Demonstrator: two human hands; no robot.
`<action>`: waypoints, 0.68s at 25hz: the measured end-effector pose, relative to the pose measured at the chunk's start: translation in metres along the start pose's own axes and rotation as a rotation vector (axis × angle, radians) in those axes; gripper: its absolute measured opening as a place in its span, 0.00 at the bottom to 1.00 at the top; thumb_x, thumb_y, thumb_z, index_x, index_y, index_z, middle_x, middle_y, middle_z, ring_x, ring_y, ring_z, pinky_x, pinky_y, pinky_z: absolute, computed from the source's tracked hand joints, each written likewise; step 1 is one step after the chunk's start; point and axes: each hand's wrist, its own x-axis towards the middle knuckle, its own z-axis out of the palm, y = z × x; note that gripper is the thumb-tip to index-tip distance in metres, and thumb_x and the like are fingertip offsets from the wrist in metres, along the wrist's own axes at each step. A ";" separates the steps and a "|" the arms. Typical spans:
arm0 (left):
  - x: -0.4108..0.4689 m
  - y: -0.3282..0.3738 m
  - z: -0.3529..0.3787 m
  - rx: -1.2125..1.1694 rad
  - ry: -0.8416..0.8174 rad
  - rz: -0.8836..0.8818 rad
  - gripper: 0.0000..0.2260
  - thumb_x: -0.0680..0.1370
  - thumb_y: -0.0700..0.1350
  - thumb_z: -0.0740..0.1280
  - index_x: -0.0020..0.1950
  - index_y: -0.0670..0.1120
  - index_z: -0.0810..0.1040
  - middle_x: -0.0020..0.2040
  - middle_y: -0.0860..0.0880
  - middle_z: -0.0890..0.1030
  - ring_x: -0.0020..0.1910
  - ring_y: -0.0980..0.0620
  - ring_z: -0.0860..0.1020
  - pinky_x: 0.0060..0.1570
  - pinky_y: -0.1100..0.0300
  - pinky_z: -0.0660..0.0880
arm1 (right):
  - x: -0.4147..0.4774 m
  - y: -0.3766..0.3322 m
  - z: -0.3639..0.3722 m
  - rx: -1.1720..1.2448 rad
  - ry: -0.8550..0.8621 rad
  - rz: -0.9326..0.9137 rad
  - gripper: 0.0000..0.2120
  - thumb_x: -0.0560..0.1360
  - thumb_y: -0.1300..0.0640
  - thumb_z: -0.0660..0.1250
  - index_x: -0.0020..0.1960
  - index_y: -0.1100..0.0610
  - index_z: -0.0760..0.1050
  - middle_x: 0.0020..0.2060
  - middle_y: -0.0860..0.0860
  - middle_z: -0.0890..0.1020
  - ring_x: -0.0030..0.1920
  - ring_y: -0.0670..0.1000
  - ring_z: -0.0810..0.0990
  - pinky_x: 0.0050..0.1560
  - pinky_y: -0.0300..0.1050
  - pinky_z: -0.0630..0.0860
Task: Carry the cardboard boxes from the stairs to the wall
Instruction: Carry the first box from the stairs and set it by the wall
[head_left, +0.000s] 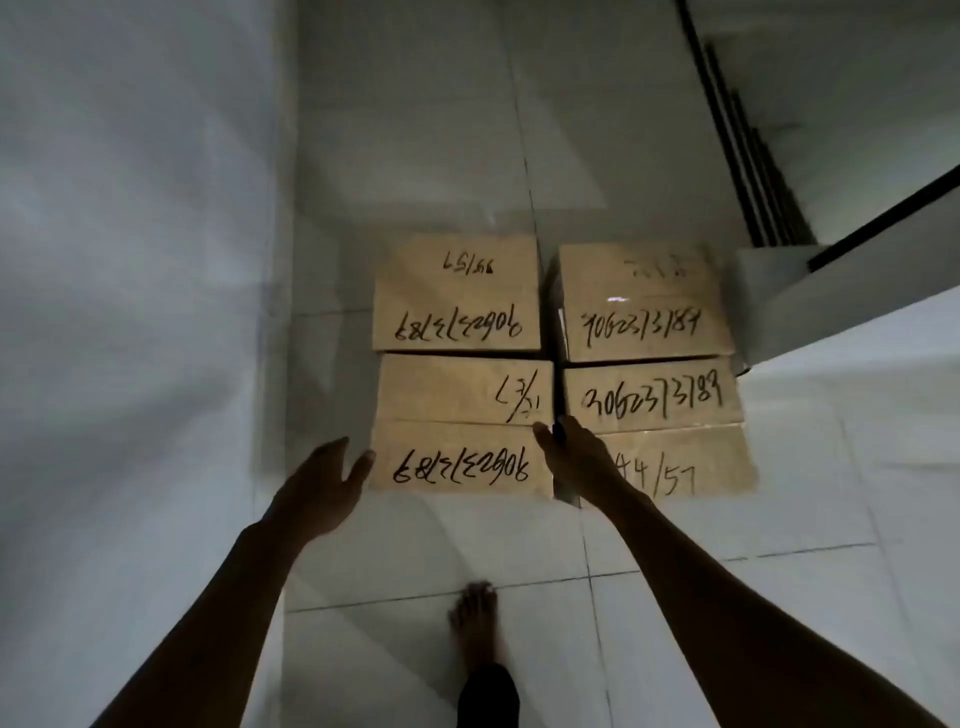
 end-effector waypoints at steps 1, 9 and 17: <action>0.024 -0.007 0.016 0.000 0.005 -0.015 0.30 0.80 0.59 0.53 0.77 0.43 0.58 0.77 0.42 0.63 0.75 0.42 0.63 0.72 0.48 0.63 | 0.020 0.009 0.014 0.030 0.026 0.036 0.32 0.78 0.38 0.56 0.72 0.59 0.65 0.61 0.62 0.80 0.58 0.62 0.80 0.52 0.52 0.78; 0.150 -0.027 0.098 -0.407 0.059 -0.293 0.30 0.78 0.60 0.58 0.73 0.41 0.62 0.67 0.37 0.74 0.63 0.37 0.75 0.55 0.46 0.75 | 0.104 0.040 0.067 0.235 0.065 0.246 0.16 0.77 0.46 0.64 0.56 0.58 0.75 0.47 0.53 0.80 0.43 0.50 0.80 0.42 0.43 0.78; 0.126 -0.019 0.098 -0.725 0.113 -0.397 0.25 0.75 0.56 0.67 0.68 0.46 0.70 0.63 0.41 0.78 0.58 0.40 0.77 0.47 0.49 0.76 | 0.118 0.045 0.065 0.439 0.010 0.284 0.32 0.55 0.33 0.76 0.53 0.47 0.78 0.49 0.51 0.85 0.52 0.55 0.84 0.52 0.57 0.82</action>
